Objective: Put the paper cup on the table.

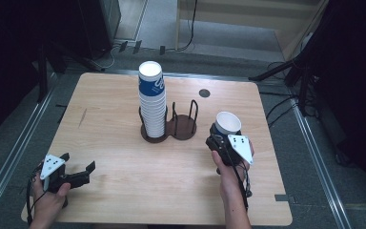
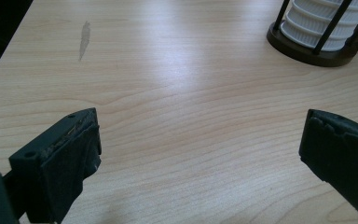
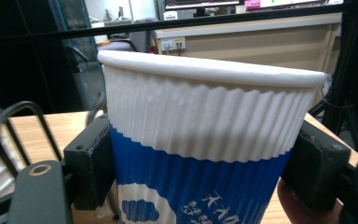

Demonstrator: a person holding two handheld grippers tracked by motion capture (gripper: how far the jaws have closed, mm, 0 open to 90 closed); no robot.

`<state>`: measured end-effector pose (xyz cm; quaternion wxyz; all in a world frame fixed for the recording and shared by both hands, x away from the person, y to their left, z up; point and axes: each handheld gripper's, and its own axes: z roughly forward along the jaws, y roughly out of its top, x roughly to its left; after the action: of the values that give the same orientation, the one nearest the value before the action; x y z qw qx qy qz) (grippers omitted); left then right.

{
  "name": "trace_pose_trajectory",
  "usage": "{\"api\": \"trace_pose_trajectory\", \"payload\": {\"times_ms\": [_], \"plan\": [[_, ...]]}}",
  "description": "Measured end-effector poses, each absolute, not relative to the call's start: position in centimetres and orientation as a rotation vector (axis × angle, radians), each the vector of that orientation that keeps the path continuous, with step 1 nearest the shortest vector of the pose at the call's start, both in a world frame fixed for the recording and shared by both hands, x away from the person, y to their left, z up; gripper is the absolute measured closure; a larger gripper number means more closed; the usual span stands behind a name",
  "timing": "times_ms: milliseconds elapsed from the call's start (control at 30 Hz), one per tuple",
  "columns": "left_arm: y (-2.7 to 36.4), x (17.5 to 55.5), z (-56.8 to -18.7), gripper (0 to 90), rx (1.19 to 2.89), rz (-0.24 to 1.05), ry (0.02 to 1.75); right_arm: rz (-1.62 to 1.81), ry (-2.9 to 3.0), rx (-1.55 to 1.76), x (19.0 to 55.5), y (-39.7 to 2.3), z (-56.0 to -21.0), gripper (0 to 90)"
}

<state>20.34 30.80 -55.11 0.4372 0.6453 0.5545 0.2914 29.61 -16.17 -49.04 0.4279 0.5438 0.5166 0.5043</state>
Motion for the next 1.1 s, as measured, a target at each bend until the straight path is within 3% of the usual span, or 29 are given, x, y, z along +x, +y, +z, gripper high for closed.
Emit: {"api": "trace_pose_trajectory", "payload": {"times_ms": [1100], "plan": [[30.7, 20.6, -55.1, 0.0, 1.620, 0.711, 1.386, 1.162, 1.319, 1.342, 35.6, -18.0, -52.5, 21.3]]}}
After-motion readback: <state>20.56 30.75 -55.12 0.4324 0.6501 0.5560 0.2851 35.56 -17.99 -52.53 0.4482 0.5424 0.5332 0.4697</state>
